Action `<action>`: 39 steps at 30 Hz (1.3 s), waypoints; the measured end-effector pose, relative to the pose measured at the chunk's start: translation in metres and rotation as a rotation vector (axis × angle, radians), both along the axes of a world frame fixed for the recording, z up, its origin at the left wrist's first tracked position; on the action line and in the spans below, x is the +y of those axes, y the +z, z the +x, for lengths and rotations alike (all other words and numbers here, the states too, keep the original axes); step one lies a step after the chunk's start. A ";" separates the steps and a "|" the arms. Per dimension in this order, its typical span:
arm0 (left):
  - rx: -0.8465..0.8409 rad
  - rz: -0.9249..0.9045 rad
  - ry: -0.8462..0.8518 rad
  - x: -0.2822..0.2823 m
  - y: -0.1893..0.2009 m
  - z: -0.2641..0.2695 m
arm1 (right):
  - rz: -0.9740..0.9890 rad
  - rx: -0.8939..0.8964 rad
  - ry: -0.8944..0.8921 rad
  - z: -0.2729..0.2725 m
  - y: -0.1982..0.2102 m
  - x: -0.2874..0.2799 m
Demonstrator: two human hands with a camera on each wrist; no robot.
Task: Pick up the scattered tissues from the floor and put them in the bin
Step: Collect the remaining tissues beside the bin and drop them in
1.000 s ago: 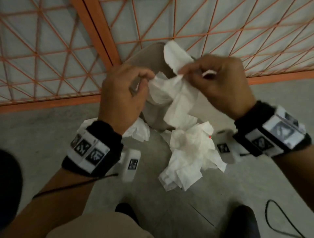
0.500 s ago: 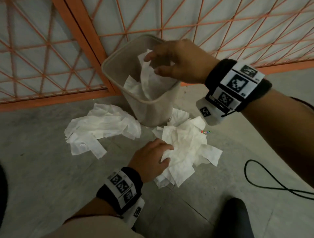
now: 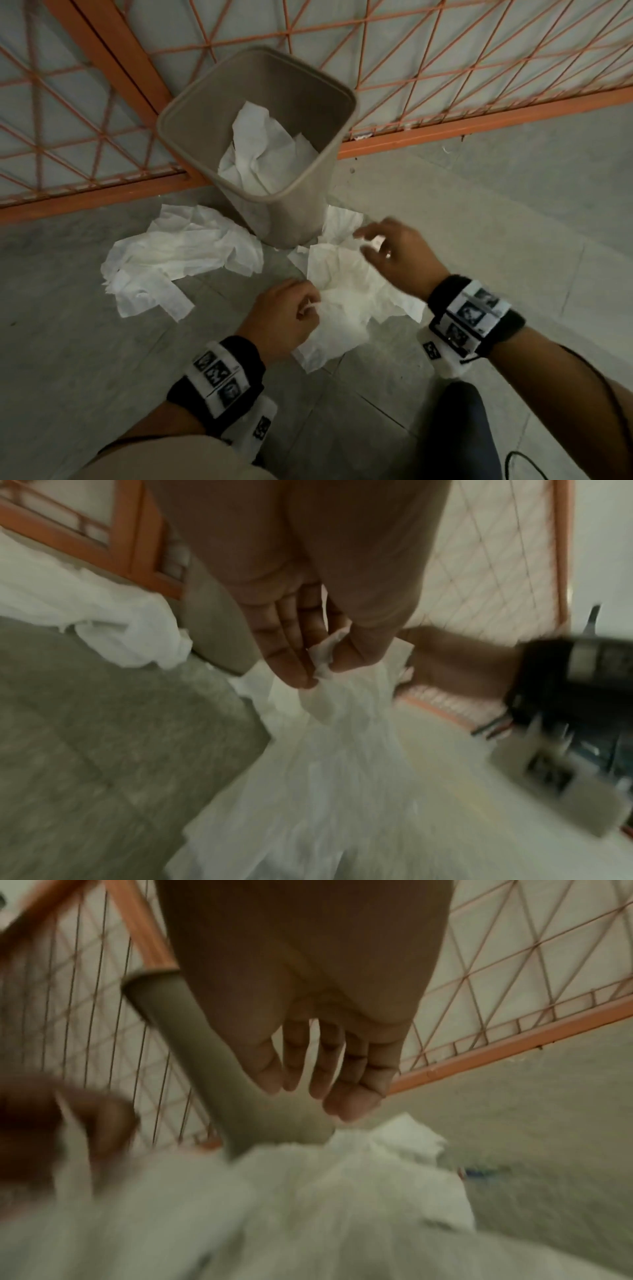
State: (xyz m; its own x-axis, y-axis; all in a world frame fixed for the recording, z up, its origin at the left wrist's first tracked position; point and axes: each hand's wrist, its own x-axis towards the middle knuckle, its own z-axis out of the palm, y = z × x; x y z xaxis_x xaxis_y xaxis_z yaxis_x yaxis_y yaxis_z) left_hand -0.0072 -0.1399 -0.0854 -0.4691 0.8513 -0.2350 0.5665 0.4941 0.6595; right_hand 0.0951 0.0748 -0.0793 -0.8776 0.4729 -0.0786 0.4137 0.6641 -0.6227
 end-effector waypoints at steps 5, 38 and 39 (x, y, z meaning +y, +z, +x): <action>-0.001 0.210 0.120 -0.014 0.080 -0.019 | 0.028 -0.478 0.148 0.008 -0.050 -0.018; 0.301 0.487 0.201 -0.033 0.127 -0.051 | 0.322 0.415 0.072 -0.161 0.199 -0.003; 0.274 0.420 0.180 -0.037 0.112 -0.044 | 0.347 0.350 0.088 -0.171 0.191 -0.002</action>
State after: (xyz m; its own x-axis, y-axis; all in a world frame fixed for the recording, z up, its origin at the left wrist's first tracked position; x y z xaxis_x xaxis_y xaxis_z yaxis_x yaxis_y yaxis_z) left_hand -0.0510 -0.1773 0.0269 -0.6128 0.7460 0.2606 0.6764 0.3247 0.6611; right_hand -0.0762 0.0726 0.1113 -0.8609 0.3425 0.3762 0.1530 0.8795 -0.4506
